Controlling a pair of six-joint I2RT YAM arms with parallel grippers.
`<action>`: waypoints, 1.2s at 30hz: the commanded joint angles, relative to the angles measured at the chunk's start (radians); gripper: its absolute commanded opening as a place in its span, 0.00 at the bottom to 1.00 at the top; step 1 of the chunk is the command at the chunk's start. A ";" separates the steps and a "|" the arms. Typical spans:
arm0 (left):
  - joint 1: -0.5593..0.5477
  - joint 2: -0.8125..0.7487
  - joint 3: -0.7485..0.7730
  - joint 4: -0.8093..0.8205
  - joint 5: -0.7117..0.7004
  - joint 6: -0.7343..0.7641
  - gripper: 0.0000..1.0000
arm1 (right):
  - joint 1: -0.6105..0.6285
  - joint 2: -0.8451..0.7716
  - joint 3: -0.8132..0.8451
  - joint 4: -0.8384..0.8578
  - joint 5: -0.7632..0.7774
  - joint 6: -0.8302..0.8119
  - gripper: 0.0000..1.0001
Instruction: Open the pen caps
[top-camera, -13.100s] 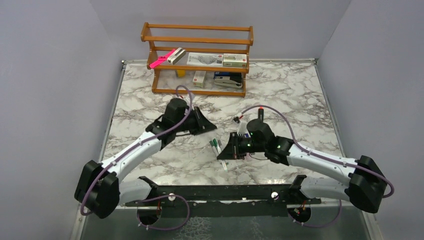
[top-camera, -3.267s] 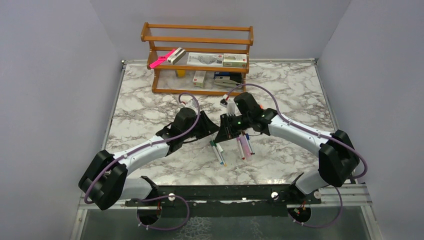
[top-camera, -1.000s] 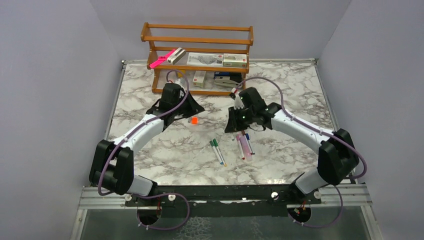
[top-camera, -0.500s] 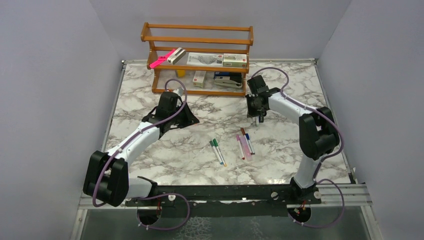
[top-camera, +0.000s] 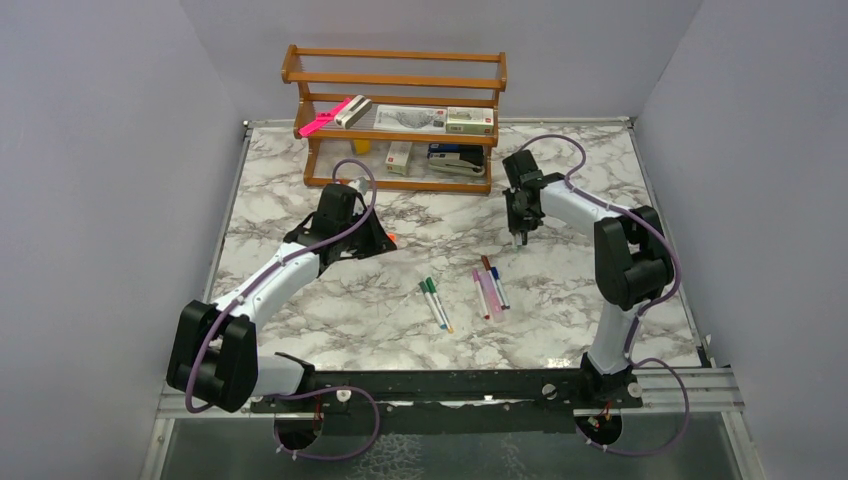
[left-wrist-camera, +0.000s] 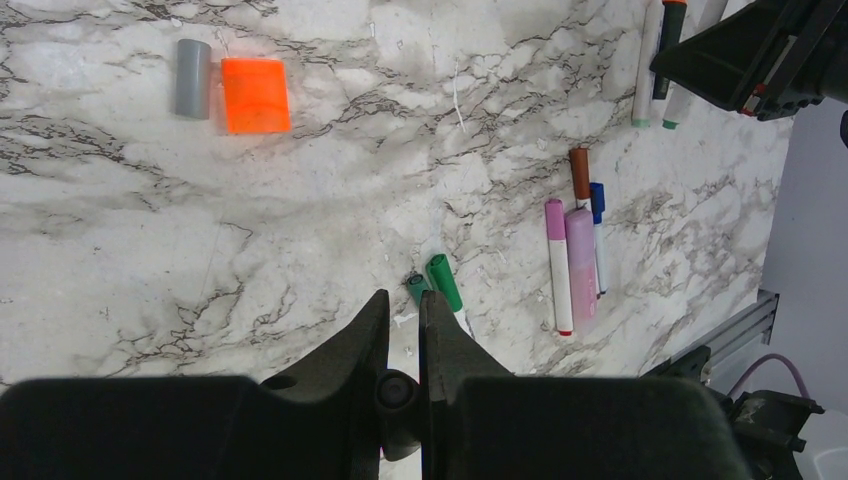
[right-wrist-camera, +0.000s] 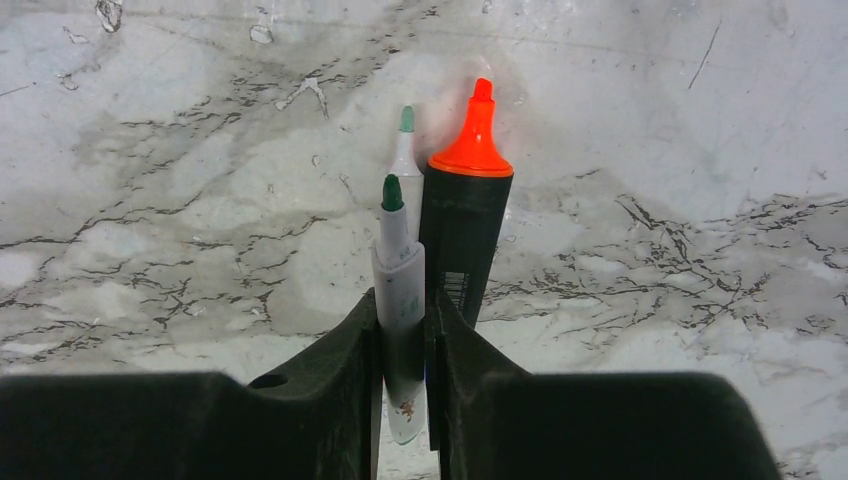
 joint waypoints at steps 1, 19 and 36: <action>0.004 0.010 0.036 -0.012 0.011 0.023 0.00 | -0.005 0.014 0.027 0.003 0.031 -0.013 0.20; 0.004 0.069 0.111 -0.064 -0.030 0.059 0.00 | -0.005 -0.122 -0.001 -0.026 -0.018 0.008 0.34; 0.005 0.324 0.246 -0.125 -0.298 0.193 0.12 | 0.025 -0.409 -0.227 0.084 -0.407 0.045 0.41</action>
